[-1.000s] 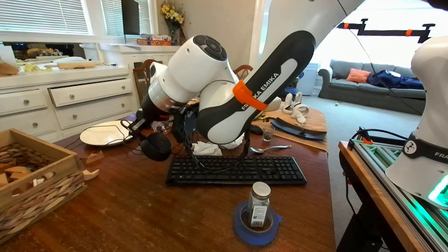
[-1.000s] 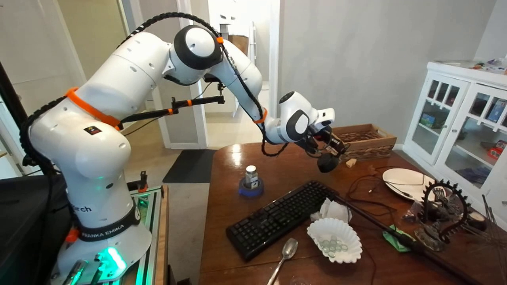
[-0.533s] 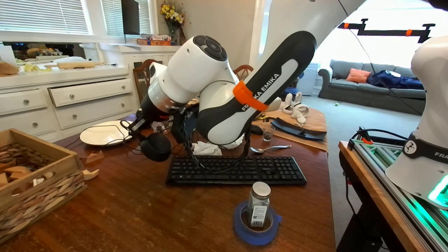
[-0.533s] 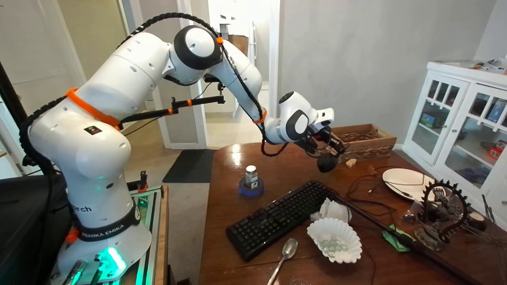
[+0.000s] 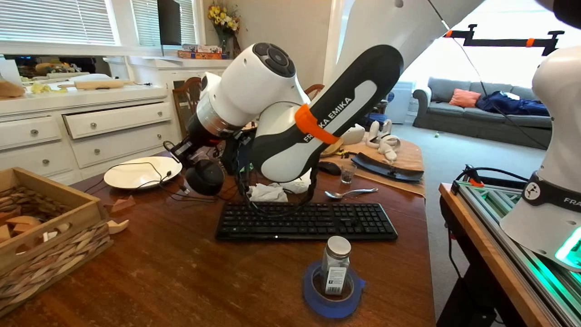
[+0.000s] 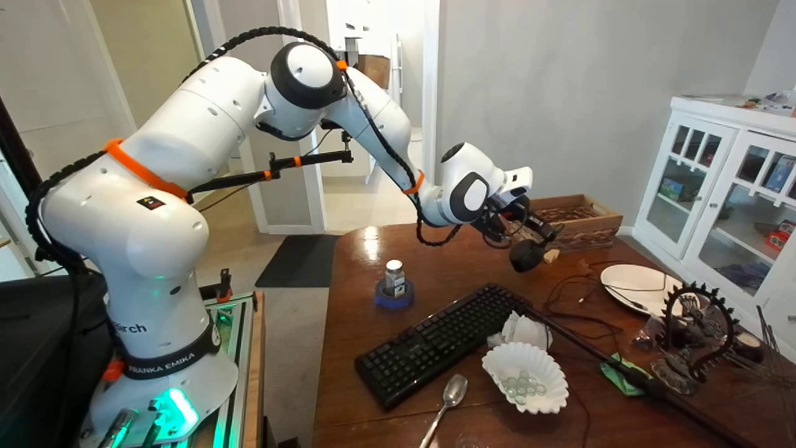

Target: Remove the silver lid from the black pot, put the lid on the container and put the black pot in an upright position

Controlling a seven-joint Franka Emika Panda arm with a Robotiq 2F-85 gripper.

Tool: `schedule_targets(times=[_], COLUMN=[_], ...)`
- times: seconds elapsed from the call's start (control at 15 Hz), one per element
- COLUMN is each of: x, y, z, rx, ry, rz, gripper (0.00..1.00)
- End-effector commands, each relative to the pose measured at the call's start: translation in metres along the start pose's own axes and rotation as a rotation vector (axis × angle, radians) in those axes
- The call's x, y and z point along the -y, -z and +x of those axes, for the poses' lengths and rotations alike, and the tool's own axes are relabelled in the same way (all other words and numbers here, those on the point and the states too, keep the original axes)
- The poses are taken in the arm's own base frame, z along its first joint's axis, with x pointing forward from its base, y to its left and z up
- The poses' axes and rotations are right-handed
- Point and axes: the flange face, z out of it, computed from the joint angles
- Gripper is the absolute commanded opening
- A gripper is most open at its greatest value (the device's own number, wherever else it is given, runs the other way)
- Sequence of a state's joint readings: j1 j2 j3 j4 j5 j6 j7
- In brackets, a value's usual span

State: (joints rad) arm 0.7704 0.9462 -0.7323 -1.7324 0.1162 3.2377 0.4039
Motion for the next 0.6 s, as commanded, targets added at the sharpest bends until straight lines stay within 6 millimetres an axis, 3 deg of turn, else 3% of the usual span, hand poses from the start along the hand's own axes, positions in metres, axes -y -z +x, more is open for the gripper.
schedule_targets(times=[0.0,0.53], x=[-0.017,-0.042], y=[-0.002,-0.009], z=[-0.003,-0.055], rx=[-0.089,0.156], ry=[-0.013,-0.008], rz=[-0.1,-0.218], gripper=[0.06,0.06])
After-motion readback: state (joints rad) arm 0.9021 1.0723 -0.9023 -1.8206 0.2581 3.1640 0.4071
